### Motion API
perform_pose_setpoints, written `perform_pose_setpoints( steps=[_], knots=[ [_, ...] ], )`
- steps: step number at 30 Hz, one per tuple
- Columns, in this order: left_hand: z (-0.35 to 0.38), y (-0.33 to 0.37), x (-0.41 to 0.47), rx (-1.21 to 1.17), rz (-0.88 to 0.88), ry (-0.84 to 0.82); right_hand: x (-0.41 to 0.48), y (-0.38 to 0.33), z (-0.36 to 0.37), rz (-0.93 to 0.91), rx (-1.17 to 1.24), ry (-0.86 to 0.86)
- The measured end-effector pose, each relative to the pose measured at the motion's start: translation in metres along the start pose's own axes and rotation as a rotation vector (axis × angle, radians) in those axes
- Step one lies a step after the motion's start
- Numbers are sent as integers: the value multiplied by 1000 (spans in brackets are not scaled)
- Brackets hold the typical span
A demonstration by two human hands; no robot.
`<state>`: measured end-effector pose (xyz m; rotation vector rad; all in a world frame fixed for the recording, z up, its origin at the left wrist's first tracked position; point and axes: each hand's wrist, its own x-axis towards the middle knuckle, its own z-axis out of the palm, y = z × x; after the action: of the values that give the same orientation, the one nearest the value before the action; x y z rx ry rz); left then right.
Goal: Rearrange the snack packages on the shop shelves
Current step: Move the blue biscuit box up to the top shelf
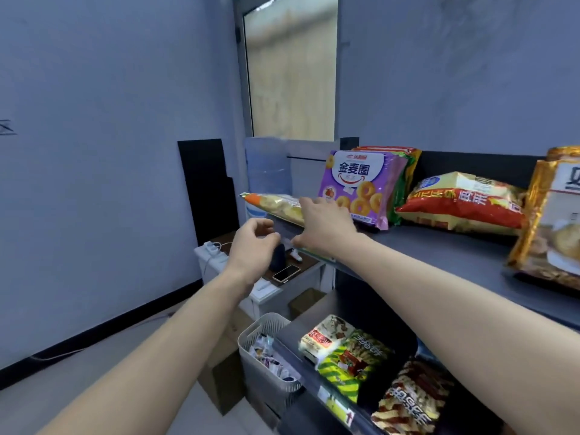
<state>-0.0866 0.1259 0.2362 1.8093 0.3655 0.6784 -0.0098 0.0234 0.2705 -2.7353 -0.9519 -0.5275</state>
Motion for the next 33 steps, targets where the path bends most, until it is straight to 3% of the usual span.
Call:
perform_pose_setpoints(
  steps=[4,13,22,27,33],
  knots=[
    [-16,-5,2,23,12,-33,11,2,-5,59,22,113],
    [-33,-5,20,-16,40,-168,24,7,-29,276,518,380],
    [-23,2,26,-189,-13,-333,-7,-1,-39,277,712,522],
    [-17,16,22,-469,-32,-449,-25,-9,-31,147,523,568],
    [-15,21,20,-779,-117,-408,-53,-27,-17,-95,325,304]
  ],
)
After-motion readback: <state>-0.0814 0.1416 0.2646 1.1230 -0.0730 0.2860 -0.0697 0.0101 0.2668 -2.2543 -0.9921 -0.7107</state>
